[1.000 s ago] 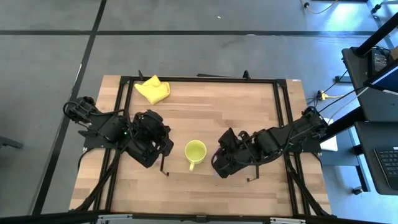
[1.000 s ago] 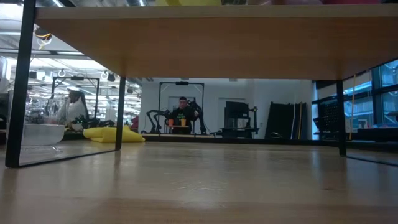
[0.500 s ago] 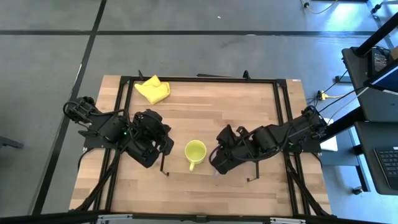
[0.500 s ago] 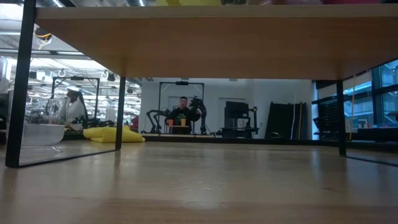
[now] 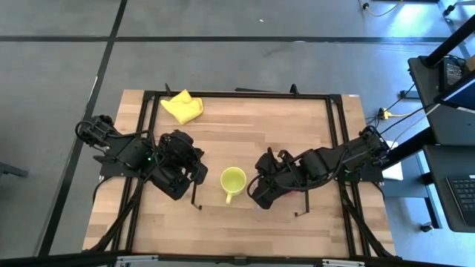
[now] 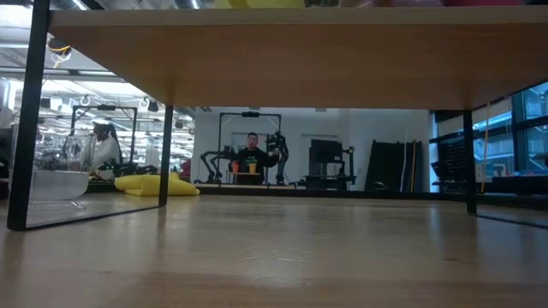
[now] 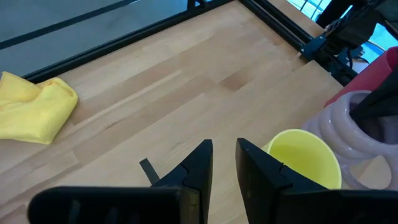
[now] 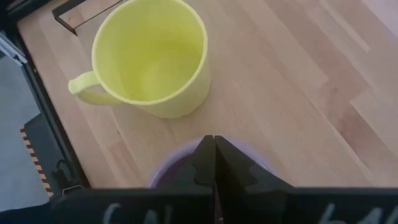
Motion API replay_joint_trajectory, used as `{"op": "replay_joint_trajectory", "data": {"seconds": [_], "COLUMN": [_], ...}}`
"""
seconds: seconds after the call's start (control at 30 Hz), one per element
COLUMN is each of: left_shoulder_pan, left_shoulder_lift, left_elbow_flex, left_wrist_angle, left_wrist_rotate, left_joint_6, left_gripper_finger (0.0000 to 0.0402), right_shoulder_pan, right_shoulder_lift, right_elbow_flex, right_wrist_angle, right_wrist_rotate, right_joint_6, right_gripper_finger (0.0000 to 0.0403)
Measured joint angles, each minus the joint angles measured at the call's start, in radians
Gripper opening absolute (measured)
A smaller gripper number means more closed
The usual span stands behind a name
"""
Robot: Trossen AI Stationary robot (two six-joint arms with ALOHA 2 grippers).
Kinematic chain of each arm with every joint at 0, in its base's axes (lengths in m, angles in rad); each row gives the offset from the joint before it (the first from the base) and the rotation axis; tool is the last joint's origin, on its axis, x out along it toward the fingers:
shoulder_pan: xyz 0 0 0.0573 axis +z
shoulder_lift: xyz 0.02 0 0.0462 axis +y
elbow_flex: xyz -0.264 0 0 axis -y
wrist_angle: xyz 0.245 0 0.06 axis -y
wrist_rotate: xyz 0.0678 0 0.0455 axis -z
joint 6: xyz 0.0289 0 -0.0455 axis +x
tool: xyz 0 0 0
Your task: Stack small to large cups/mugs on shelf
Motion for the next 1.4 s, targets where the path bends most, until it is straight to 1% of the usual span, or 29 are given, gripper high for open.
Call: {"op": "replay_joint_trajectory", "data": {"seconds": [0.13,0.3,0.37,0.5,0.63,0.8,1.13,1.4], "left_shoulder_pan": [0.0,0.0,0.0,0.0,0.0,0.0,0.0,0.0], "left_shoulder_lift": [0.0,0.0,0.0,0.001,0.001,0.001,0.001,0.001], "left_elbow_flex": [0.0,0.0,0.0,0.0,0.0,0.0,0.0,0.0], "left_wrist_angle": [0.0,0.0,0.0,0.0,0.0,-0.001,-0.001,-0.001], "left_wrist_rotate": [0.0,0.0,0.0,-0.003,-0.014,-0.018,-0.018,-0.018], "left_joint_6": [0.0,0.0,0.0,0.0,0.0,0.0,0.0,0.001], "left_gripper_finger": [0.0066,0.0066,0.0066,0.0066,0.0066,0.0066,0.0066,0.0066], "right_shoulder_pan": [0.001,0.0,0.009,0.021,0.021,0.02,0.018,0.014], "right_shoulder_lift": [0.0,-0.002,-0.001,0.001,0.001,0.0,0.0,0.0], "right_elbow_flex": [0.0,0.0,-0.003,-0.003,-0.003,-0.002,-0.002,-0.002], "right_wrist_angle": [-0.003,-0.028,-0.057,-0.055,-0.054,-0.053,-0.042,0.09], "right_wrist_rotate": [-0.015,-0.072,-0.112,-0.133,-0.125,-0.077,0.008,0.034], "right_joint_6": [-0.017,-0.045,-0.068,-0.078,-0.07,-0.047,-0.054,-0.158], "right_gripper_finger": [0.0003,0.0002,0.0004,0.0003,0.0003,0.0004,0.0004,0.0005]}}
